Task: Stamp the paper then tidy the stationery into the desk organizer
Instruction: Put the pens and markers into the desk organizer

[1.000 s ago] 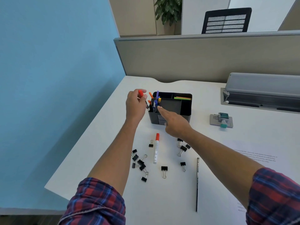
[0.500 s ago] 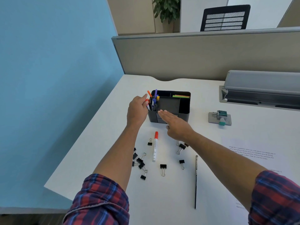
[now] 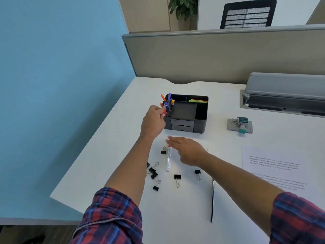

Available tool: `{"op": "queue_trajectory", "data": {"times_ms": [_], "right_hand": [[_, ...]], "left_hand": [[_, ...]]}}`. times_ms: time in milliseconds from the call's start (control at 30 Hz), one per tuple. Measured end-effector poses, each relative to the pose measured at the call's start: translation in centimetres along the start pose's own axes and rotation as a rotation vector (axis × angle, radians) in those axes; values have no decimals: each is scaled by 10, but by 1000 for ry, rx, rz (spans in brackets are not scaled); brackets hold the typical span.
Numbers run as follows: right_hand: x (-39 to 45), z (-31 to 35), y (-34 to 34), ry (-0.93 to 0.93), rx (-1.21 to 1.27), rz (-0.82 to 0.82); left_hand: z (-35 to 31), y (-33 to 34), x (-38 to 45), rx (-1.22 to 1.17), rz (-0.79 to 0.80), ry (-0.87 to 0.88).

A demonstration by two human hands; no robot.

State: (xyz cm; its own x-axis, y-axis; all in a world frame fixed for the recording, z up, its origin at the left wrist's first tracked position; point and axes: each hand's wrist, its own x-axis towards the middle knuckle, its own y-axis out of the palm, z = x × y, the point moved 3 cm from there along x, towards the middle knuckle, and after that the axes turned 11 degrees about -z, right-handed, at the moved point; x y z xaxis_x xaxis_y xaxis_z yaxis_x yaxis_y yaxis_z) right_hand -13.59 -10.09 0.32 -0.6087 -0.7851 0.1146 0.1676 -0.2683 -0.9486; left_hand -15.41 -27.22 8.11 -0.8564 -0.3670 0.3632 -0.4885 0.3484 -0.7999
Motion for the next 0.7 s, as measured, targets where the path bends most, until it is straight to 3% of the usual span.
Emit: {"op": "queue_trajectory", "data": {"times_ms": [167, 333, 500, 700], "right_hand": [[-10, 10, 11, -105, -51, 116], [-15, 13, 8, -163, -91, 77], [-17, 11, 3, -160, -94, 57], [-14, 9, -16, -238, -158, -25]], "left_hand": [[13, 6, -40, -99, -16, -133], [36, 14, -82, -106, 49, -229], [41, 16, -100, -86, 149, -218], [38, 2, -84, -161, 57, -179]]}}
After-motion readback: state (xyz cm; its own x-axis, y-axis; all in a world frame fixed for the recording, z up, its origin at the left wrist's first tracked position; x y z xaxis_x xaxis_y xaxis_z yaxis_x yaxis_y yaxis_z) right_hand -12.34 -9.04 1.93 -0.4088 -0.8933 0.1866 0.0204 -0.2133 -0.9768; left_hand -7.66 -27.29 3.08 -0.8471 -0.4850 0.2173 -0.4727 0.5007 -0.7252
